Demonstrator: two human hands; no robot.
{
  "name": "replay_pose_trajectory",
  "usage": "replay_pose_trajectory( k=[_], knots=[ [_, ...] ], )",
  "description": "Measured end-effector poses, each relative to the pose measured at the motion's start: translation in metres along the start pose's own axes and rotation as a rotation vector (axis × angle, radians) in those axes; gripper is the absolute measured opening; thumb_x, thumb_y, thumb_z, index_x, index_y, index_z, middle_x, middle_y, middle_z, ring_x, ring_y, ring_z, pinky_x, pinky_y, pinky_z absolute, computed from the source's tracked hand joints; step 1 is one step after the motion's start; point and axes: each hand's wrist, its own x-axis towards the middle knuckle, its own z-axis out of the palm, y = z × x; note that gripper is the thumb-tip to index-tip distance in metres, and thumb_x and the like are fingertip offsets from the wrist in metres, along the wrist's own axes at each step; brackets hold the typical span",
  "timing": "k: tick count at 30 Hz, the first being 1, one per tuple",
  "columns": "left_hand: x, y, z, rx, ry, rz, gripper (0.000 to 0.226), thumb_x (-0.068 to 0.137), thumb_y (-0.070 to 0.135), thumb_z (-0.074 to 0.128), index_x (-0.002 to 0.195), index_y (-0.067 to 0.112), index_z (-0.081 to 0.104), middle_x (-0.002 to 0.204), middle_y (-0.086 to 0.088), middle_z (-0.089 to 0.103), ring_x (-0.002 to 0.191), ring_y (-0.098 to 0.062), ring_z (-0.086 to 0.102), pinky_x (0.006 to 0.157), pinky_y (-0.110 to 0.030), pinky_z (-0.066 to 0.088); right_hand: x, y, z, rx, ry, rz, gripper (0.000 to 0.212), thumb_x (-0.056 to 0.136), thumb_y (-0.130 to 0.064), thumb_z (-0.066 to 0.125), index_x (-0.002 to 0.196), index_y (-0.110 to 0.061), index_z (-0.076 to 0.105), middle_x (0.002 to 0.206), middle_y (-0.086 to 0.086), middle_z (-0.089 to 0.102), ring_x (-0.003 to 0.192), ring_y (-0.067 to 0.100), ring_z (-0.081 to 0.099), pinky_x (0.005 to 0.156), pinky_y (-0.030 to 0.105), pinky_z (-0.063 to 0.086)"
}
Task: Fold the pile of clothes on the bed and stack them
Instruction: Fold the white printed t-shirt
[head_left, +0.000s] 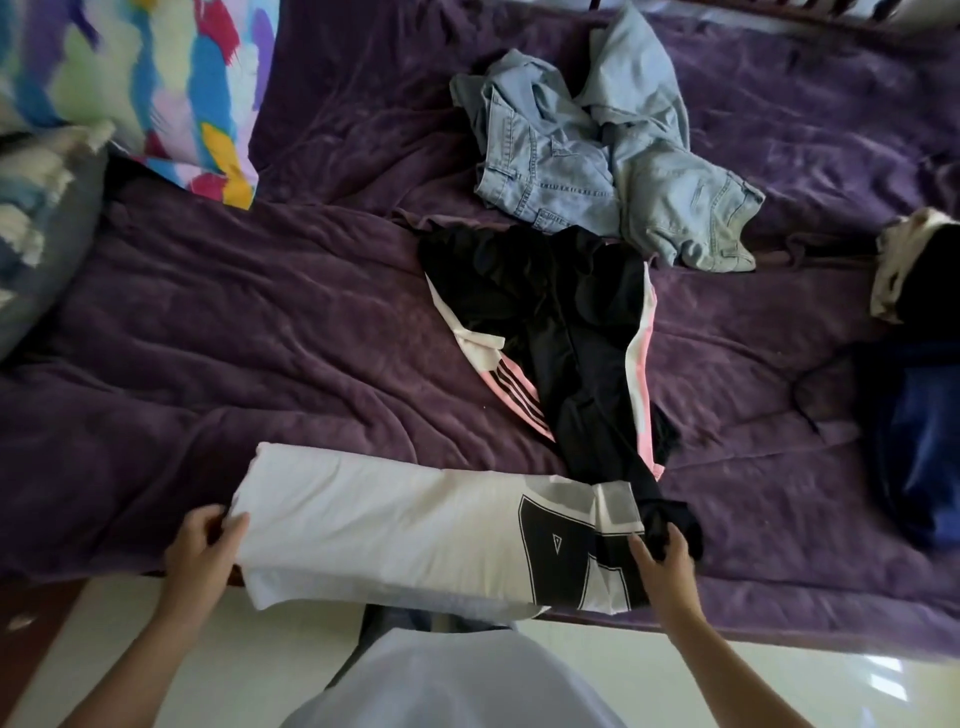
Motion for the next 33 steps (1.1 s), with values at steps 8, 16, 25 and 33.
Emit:
replay_pose_trajectory(
  k=[8, 16, 25, 33],
  knots=[
    [0.013, 0.053, 0.009, -0.088, -0.214, -0.328, 0.033, 0.081, 0.002, 0.067, 0.111, -0.008, 0.057, 0.090, -0.016, 0.059, 0.078, -0.030, 0.055, 0.063, -0.032, 0.043, 0.021, -0.025, -0.010, -0.038, -0.321, 0.189, 0.031, 0.080, -0.001, 0.069, 0.109, 0.008, 0.062, 0.077, 0.008, 0.064, 0.070, 0.019, 0.060, 0.058, 0.023, 0.047],
    [0.019, 0.081, -0.010, -0.062, -0.206, 0.066, 0.042, 0.088, 0.008, 0.060, 0.128, 0.008, 0.050, 0.113, -0.008, 0.058, 0.102, -0.024, 0.053, 0.085, -0.037, 0.041, 0.019, -0.055, -0.023, 0.164, -0.177, 0.047, 0.004, 0.084, -0.001, 0.064, 0.083, -0.004, 0.065, 0.089, 0.022, 0.067, 0.073, 0.027, 0.060, 0.075, 0.038, 0.049],
    [0.035, 0.066, 0.018, 0.663, 0.036, 0.299, 0.064, 0.069, 0.014, 0.078, 0.127, 0.007, 0.051, 0.121, -0.025, 0.052, 0.105, -0.046, 0.051, 0.078, -0.053, 0.046, 0.010, -0.131, -0.001, -0.184, -0.012, -0.081, 0.027, 0.084, -0.013, 0.062, 0.107, -0.006, 0.049, 0.097, 0.014, 0.058, 0.096, 0.033, 0.059, 0.071, 0.035, 0.048],
    [0.008, 0.087, 0.037, -0.282, -0.358, -0.051, 0.037, 0.099, 0.030, 0.042, 0.121, 0.006, 0.058, 0.116, -0.008, 0.062, 0.113, -0.023, 0.052, 0.096, -0.033, 0.036, -0.102, -0.252, 0.096, -0.267, -0.492, -0.505, 0.040, 0.086, -0.016, 0.062, 0.121, -0.011, 0.045, 0.093, 0.001, 0.054, 0.089, 0.020, 0.053, 0.067, 0.018, 0.038]
  ],
)
